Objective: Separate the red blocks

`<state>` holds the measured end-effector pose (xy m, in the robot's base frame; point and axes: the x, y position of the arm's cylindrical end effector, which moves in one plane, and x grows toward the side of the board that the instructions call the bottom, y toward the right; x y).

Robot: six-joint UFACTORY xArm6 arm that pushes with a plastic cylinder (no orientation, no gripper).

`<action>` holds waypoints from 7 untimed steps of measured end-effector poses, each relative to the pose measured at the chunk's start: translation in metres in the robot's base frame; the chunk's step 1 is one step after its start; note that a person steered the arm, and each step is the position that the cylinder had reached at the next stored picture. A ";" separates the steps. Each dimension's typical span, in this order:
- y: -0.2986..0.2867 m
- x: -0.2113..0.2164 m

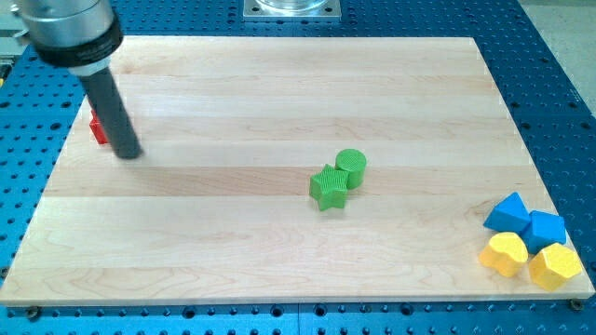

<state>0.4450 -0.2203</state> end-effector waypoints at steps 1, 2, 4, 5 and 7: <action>-0.032 0.010; -0.051 0.007; -0.041 -0.067; -0.041 -0.104; -0.041 -0.170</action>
<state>0.2751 -0.2616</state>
